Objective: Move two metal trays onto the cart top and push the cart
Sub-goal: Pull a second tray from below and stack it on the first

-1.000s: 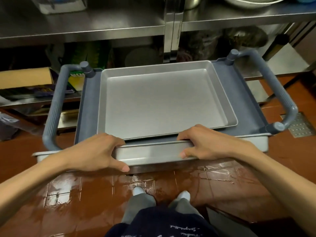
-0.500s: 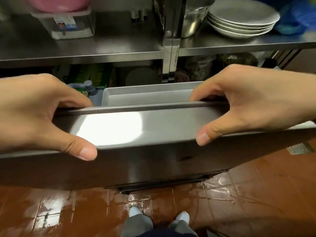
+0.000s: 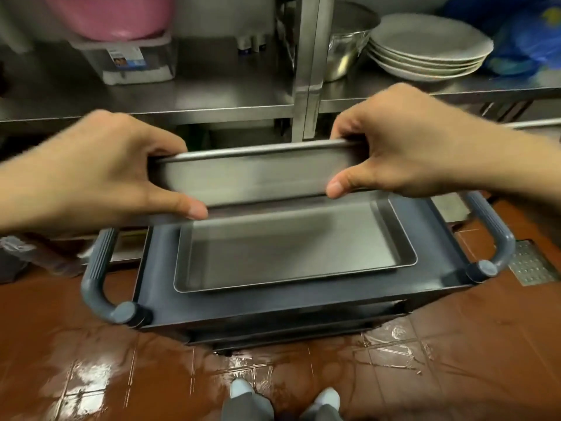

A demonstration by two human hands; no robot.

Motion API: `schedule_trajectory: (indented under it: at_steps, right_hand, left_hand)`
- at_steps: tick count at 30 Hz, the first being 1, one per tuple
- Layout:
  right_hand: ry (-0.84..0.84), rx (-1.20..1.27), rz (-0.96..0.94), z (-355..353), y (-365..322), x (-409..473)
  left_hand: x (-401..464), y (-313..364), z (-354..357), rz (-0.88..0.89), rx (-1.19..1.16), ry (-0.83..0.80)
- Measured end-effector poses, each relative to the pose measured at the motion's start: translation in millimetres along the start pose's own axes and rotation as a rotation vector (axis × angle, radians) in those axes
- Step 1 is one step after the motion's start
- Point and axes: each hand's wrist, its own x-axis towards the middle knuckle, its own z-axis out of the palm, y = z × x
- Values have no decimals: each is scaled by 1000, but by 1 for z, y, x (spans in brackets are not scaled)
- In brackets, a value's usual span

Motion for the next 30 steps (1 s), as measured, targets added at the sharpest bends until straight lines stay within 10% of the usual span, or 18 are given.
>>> schedule_trajectory:
  at_steps: [16,30]
  right_hand:
    - [116,-128,142,202,48,-2]
    - [250,-220,86,228,71,-13]
  left_hand:
    - [9,-22,181,103,166,165]
    - [17,-13,232,130,212,287]
